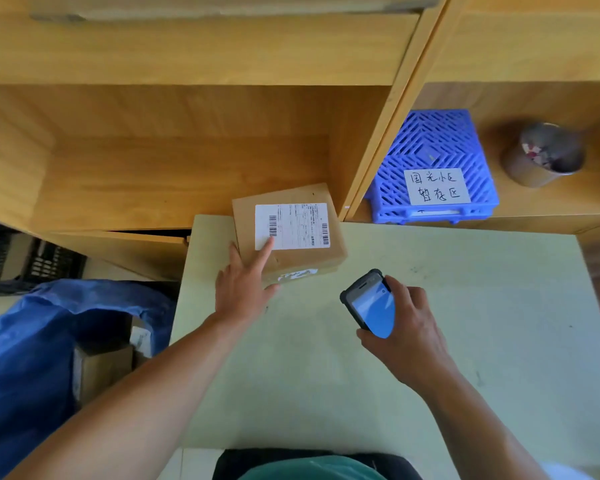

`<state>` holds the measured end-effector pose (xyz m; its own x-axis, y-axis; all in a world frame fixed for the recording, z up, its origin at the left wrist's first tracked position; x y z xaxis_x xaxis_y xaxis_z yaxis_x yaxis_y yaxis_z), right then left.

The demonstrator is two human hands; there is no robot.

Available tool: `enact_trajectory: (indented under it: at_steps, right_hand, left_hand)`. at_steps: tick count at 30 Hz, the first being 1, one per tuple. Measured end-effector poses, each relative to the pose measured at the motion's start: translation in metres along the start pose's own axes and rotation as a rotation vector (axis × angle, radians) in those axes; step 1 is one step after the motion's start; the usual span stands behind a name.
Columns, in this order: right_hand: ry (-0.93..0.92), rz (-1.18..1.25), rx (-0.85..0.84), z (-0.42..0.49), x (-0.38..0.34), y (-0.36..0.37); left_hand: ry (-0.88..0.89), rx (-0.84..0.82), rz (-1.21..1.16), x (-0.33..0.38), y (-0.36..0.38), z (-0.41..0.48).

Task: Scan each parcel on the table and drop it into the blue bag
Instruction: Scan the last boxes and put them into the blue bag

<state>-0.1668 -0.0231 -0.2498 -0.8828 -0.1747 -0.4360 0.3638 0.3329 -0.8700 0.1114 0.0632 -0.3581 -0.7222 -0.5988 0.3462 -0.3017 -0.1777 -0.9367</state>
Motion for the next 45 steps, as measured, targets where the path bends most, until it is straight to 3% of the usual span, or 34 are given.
enact_trajectory:
  at_steps: [7,28,33,45]
  right_hand:
    - [-0.014,-0.003,-0.012,0.008,0.002,-0.004]
    - [-0.341,-0.290,-0.087,-0.070,-0.133,0.043]
    - [-0.421,-0.323,-0.122,-0.100,-0.179,0.068]
    - [-0.539,-0.222,-0.180,-0.163,-0.271,0.141]
  left_hand:
    - [0.031,0.054,-0.298,-0.027,-0.004,-0.014]
    - [0.387,0.335,-0.082,-0.171,-0.132,-0.096]
    - [0.278,0.359,-0.044,-0.230,-0.160,-0.130]
    - [-0.211,0.429,0.039,-0.387,-0.187,-0.243]
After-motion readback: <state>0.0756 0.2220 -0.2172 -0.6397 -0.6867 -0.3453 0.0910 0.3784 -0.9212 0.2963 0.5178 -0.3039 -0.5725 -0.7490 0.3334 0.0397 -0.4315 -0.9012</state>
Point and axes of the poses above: each hand's wrist, its own z-axis towards the middle knuckle, its own y-axis out of the palm, x = y × z, the point moved 5 cm from there along z, towards the middle knuckle, and after that the axes turned 11 degrees about x, right-handed, at the moved point
